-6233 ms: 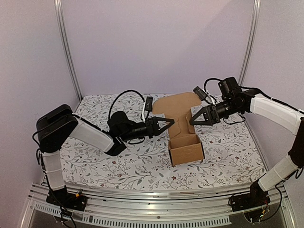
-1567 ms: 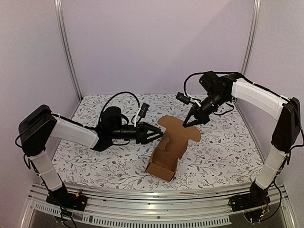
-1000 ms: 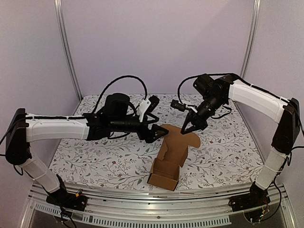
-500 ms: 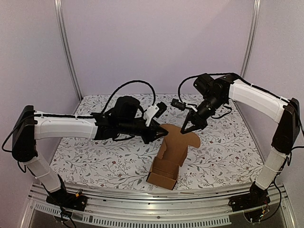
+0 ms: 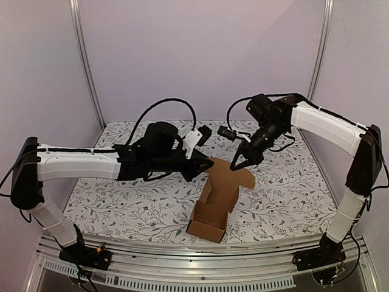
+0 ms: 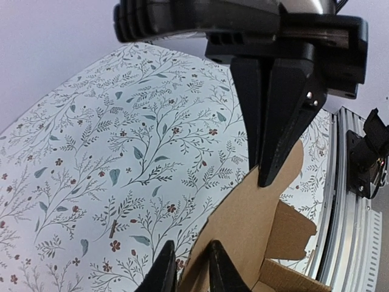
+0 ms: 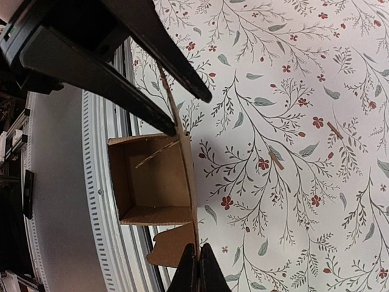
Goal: Fold the paper box
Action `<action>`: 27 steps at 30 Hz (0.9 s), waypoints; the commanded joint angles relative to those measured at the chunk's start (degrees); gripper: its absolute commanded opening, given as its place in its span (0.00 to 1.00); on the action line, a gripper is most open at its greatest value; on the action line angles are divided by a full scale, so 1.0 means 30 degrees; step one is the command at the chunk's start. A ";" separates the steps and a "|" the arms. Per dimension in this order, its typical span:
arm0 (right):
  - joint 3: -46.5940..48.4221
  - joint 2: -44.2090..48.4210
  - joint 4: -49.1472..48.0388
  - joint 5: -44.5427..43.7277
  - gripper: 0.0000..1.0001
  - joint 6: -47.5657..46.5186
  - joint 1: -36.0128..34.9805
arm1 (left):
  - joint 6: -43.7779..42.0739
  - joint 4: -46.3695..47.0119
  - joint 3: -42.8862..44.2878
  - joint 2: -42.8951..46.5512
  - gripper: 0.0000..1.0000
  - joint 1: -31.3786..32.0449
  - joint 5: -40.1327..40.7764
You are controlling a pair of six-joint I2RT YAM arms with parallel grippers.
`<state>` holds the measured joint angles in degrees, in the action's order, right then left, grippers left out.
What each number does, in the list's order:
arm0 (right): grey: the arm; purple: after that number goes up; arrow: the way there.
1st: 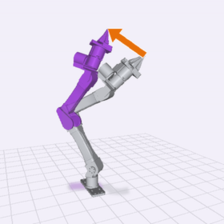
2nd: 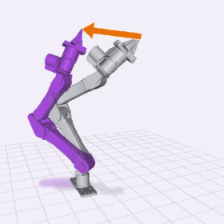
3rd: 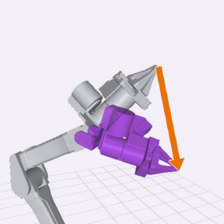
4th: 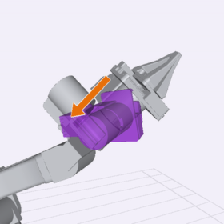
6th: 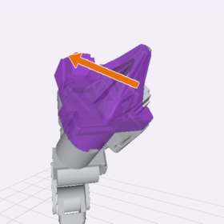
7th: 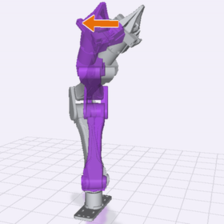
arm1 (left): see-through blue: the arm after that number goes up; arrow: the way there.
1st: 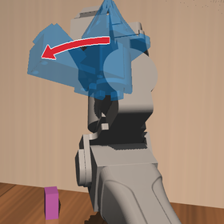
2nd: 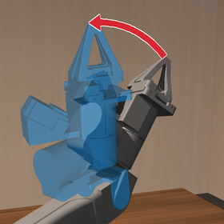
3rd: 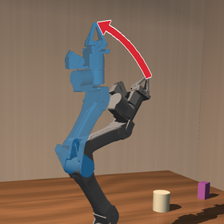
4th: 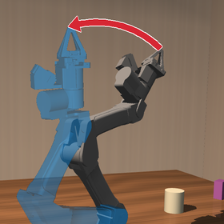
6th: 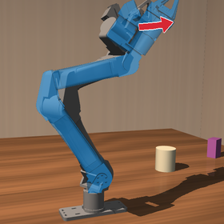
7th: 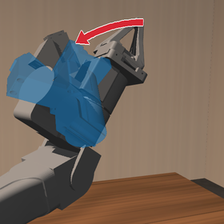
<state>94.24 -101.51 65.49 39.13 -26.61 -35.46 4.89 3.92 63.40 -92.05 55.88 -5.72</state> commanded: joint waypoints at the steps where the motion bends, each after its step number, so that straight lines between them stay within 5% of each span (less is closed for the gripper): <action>1: 0.0425 -0.0432 0.0009 -0.0126 0.00 0.0308 -0.0034 | 0.0094 -0.0350 0.0226 0.0492 0.16 0.0190 0.0365; 9: 0.0565 -0.0389 -0.0513 0.0152 0.00 0.1227 -0.0024 | 0.1121 -0.0468 0.0537 0.0178 0.09 0.0309 0.1534; 18: 0.1226 -0.0770 -0.1974 -0.1016 0.00 0.4567 -0.0104 | 0.8473 0.2841 0.2633 -0.2553 0.12 0.1786 0.5608; 23: 0.1011 -0.0613 -0.1786 -0.1732 0.00 0.4283 0.0057 | 0.8159 0.1447 0.4052 -0.2721 0.22 0.1955 0.4681; 27: 0.0464 -0.0032 -0.0915 -0.0447 0.00 0.2767 0.0948 | 0.4869 -0.0454 0.2888 0.0423 0.52 0.1822 0.4178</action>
<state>96.38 -102.52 62.57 33.85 -14.66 -34.30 26.33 5.32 72.79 -100.12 59.64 10.17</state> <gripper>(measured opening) 0.006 0.389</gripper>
